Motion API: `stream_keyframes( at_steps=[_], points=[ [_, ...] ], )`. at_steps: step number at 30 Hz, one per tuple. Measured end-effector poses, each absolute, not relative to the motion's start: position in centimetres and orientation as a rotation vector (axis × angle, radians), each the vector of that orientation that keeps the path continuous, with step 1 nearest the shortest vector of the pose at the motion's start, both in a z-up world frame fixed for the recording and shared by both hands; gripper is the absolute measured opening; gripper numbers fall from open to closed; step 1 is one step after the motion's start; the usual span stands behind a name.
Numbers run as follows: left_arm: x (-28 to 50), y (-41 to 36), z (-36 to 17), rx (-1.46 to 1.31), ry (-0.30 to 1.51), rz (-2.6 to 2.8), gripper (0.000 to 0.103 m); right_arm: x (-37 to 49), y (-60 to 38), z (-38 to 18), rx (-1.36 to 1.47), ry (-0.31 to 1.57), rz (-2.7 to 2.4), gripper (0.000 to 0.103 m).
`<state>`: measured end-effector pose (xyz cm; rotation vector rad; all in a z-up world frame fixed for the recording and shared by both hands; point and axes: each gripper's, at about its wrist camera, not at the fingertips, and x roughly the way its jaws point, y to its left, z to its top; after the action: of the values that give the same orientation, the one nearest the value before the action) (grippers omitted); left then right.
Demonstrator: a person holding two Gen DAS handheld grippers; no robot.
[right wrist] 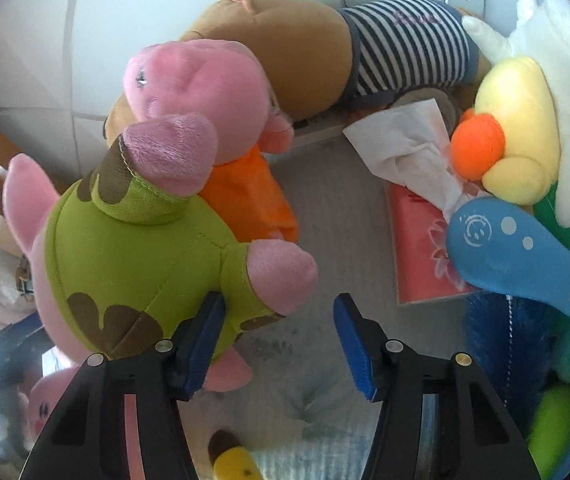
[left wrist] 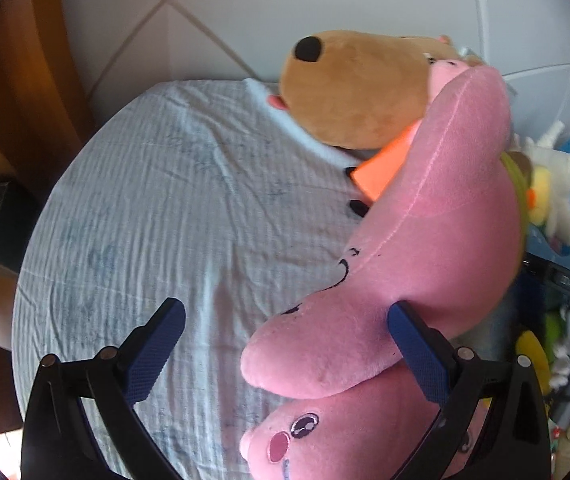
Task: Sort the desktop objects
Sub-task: 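Lower both tools toward the pink plush with green shirt, then close the left tool on the pink plush arm while the right tool closes on its other arm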
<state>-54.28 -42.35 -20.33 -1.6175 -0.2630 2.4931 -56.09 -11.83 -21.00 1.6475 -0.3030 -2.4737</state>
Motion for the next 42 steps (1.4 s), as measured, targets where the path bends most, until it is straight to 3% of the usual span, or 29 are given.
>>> stream_keyframes(
  at_steps=[8,14,15,16,17,18,20,23,28,30,31,40,42],
  points=[
    [-52.6,-40.9,-18.2,-1.547,-0.145,2.515,0.103,-55.1,-11.5,-21.1,1.645,-0.332,-2.46,0.056],
    [-52.7,-39.2,-20.8,-1.638,-0.029,2.484,0.103,-54.4,-11.4,-21.1,1.641,-0.358,-2.449,0.056],
    [-52.8,-39.0,-20.9,-1.635,-0.038,2.485,0.101,-54.2,-11.4,-21.0,1.633,-0.367,-2.444,0.058],
    [-52.9,-38.9,-21.0,-1.633,-0.046,2.485,0.092,-54.1,-11.3,-20.9,1.625,-0.377,-2.439,0.06],
    [-53.0,-38.8,-21.1,-1.63,-0.055,2.485,0.087,-53.8,-11.1,-20.7,1.603,-0.399,-2.439,0.067],
    [-53.1,-38.7,-21.2,-1.628,-0.063,2.485,0.086,-53.5,-10.8,-20.3,1.572,-0.43,-2.443,0.079],
    [-53.3,-38.7,-21.3,-1.628,-0.059,2.478,0.085,-53.1,-10.1,-19.7,1.51,-0.497,-2.451,0.091],
    [-53.5,-38.8,-21.5,-1.641,-0.05,2.475,0.083,-53.1,-10.0,-19.7,1.476,-0.557,-2.423,0.09],
    [-53.8,-39.0,-21.8,-1.648,-0.031,2.48,0.079,-53.3,-11.4,-20.6,1.491,-0.571,-2.367,0.081],
    [-53.8,-38.9,-21.9,-1.642,-0.018,2.481,0.078,-53.3,-11.6,-20.6,1.496,-0.573,-2.346,0.068],
    [-53.8,-38.8,-22.0,-1.638,-0.01,2.483,0.077,-53.2,-11.7,-20.6,1.493,-0.57,-2.34,0.066],
    [-53.1,-38.4,-21.6,-1.616,0.027,2.502,0.077,-54.0,-12.1,-21.6,1.469,-0.57,-2.351,0.07],
    [-52.9,-38.3,-21.5,-1.605,0.032,2.513,0.076,-54.0,-12.2,-21.6,1.467,-0.56,-2.349,0.064]
  ],
)
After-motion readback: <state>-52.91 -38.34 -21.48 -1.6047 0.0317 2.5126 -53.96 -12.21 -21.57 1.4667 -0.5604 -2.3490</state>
